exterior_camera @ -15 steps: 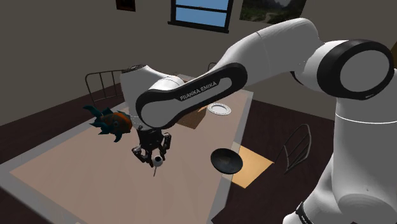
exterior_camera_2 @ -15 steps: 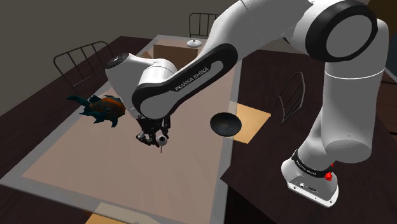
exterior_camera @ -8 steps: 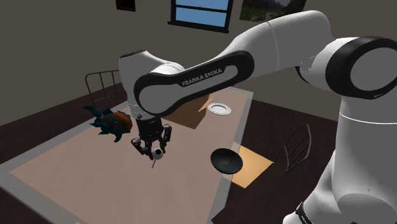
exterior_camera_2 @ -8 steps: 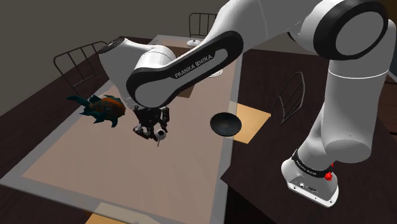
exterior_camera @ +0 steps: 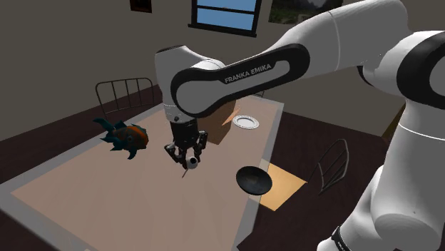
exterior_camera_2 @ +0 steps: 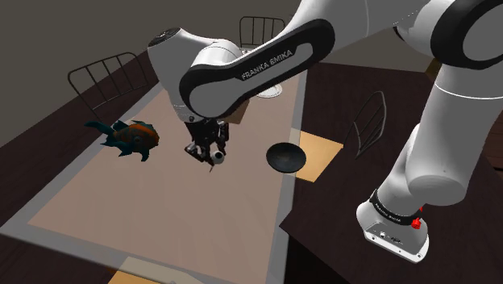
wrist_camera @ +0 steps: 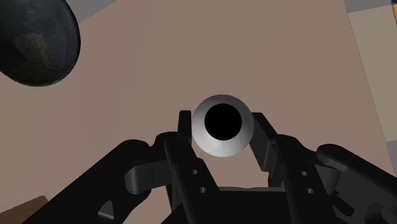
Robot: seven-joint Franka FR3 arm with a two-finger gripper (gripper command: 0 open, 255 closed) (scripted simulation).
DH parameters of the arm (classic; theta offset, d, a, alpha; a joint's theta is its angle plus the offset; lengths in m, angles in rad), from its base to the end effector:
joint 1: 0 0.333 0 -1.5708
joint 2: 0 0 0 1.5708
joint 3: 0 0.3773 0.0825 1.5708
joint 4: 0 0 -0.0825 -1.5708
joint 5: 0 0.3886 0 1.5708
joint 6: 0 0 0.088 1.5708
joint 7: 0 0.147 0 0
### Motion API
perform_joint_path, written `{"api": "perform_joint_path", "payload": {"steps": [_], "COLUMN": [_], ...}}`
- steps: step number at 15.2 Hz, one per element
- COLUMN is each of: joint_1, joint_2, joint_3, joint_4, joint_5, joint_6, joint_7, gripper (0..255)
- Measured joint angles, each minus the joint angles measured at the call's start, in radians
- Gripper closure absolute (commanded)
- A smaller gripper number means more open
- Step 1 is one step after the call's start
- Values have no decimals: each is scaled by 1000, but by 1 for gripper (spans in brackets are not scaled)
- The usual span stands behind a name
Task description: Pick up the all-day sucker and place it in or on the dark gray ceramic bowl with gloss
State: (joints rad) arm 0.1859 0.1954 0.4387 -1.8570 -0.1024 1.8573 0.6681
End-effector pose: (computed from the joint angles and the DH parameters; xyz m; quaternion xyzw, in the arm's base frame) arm 0.4953 0.3272 0.4289 0.9961 -0.0030 -0.0661 0.0576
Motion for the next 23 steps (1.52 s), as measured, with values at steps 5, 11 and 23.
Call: {"api": "perform_joint_path", "payload": {"steps": [5, 11, 23], "joint_1": [-72, -137, -250], "joint_2": [-149, -321, -547], "joint_3": [-38, -109, -294], "joint_4": [-146, -308, -476], "joint_5": [47, 83, 45], "joint_6": [16, 23, -12], "joint_7": [-124, -280, -573], "gripper": [255, 255, 255]}}
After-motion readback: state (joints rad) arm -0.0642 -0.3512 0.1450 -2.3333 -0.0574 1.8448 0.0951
